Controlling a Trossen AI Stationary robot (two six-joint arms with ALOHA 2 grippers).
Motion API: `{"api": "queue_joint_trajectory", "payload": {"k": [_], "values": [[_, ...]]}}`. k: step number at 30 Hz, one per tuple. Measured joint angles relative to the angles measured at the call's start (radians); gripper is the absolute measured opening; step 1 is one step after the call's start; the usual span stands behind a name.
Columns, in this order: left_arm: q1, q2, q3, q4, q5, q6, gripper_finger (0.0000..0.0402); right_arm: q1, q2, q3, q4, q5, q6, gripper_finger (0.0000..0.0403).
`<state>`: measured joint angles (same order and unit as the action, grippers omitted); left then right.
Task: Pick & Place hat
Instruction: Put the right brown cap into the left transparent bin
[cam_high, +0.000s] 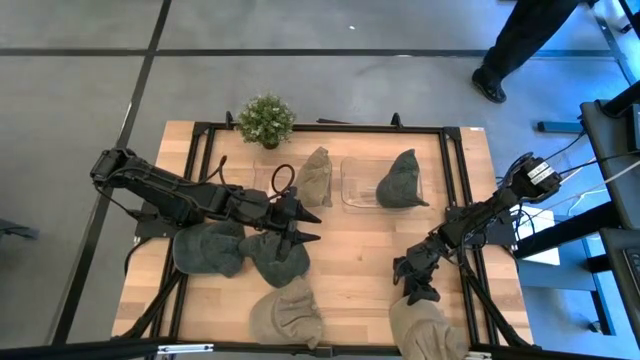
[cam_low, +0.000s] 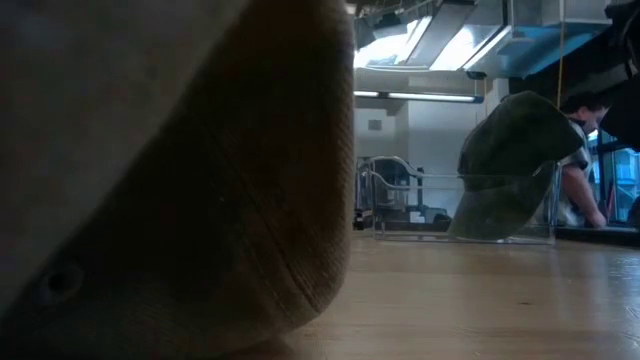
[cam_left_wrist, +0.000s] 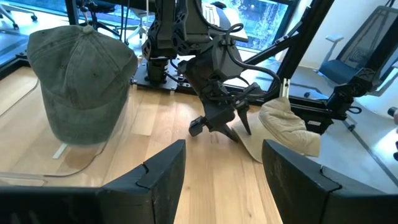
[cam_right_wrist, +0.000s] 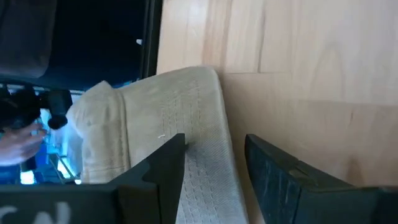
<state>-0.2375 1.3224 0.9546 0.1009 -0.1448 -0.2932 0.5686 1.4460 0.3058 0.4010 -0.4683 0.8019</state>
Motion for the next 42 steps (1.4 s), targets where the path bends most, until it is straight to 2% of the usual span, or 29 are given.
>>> {"api": "queue_joint_trajectory", "payload": {"k": [5,13,22,26,35,42], "values": [[0.000,0.000,0.000,0.000,0.000,0.000,0.0206,0.000,0.000,0.000,-0.007,0.002,0.025,0.0168],[0.009,0.000,0.000,-0.004,0.001,0.000,0.0206,0.000,0.001,0.000,-0.007,0.001,0.159,0.0168],[0.034,0.000,0.000,-0.005,0.000,0.000,0.0206,0.000,0.001,0.000,-0.005,-0.003,0.109,0.0162],[0.043,0.000,0.000,-0.005,0.001,0.000,0.0206,0.000,0.001,0.000,-0.004,-0.006,0.106,0.0138],[0.060,0.000,0.000,-0.004,0.001,0.000,0.0206,-0.001,0.000,0.000,0.004,-0.057,0.053,0.0046],[0.066,0.000,0.000,-0.006,0.007,0.011,0.0206,-0.001,0.000,0.001,0.004,-0.085,0.062,0.0027]]}}
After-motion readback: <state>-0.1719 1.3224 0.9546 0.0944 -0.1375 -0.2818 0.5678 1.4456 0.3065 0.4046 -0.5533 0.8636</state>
